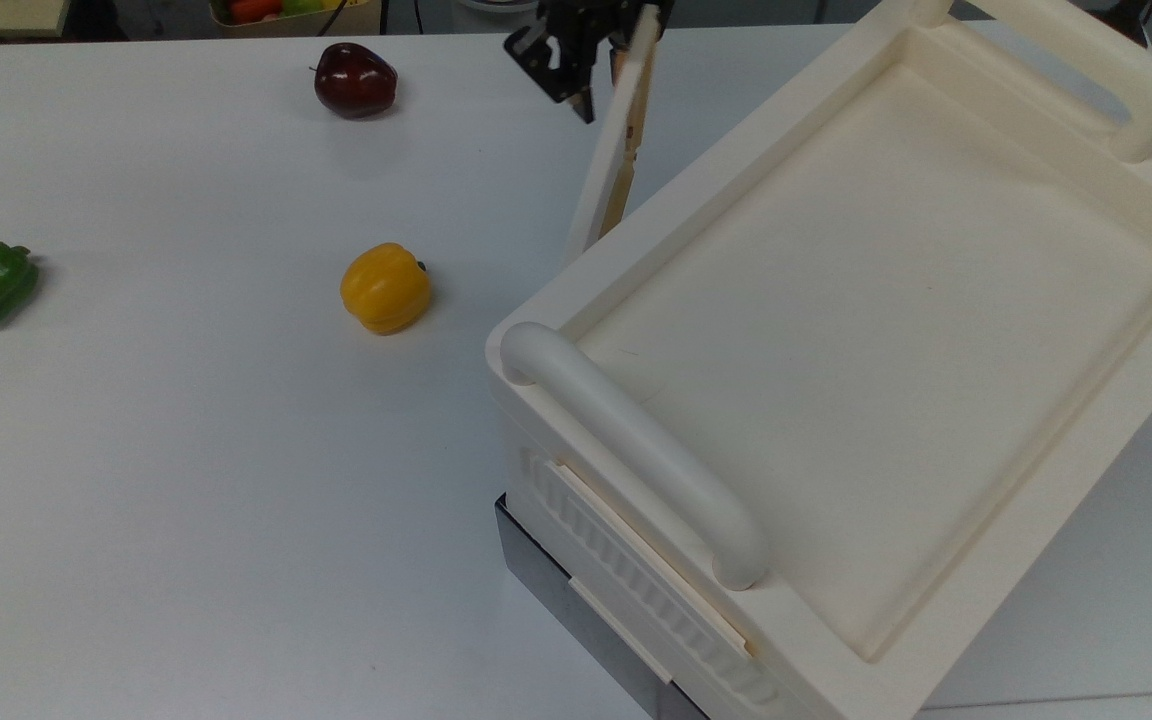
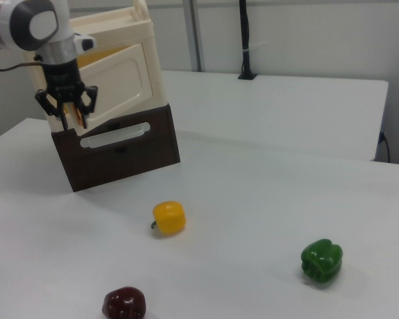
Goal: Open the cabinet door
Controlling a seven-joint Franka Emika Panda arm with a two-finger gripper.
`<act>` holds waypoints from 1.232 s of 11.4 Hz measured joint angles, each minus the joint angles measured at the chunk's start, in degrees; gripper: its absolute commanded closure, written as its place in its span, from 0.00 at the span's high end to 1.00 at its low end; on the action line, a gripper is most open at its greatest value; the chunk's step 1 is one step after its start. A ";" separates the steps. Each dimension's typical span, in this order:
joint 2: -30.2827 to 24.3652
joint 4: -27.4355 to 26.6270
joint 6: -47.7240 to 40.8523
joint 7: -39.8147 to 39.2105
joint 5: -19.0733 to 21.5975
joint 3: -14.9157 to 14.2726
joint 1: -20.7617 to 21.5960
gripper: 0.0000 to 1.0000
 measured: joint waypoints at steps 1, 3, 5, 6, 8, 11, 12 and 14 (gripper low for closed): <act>0.04 -0.15 -1.10 0.00 -0.01 -1.04 -0.34 1.00; -0.07 -0.07 -5.65 0.09 -0.44 -3.12 -1.62 1.00; -0.85 0.06 -9.84 1.35 -3.18 -3.72 -4.09 1.00; -1.37 0.07 -11.11 3.24 -3.90 -3.82 -5.32 1.00; -1.79 0.06 -11.62 7.44 -4.39 -3.86 -8.39 1.00; -2.36 0.17 -11.62 12.35 -4.46 -3.89 -13.87 1.00; -3.11 0.16 -11.62 14.65 -4.63 -3.89 -15.36 1.00; -4.56 0.15 -11.62 20.92 -6.20 -3.86 -16.14 1.00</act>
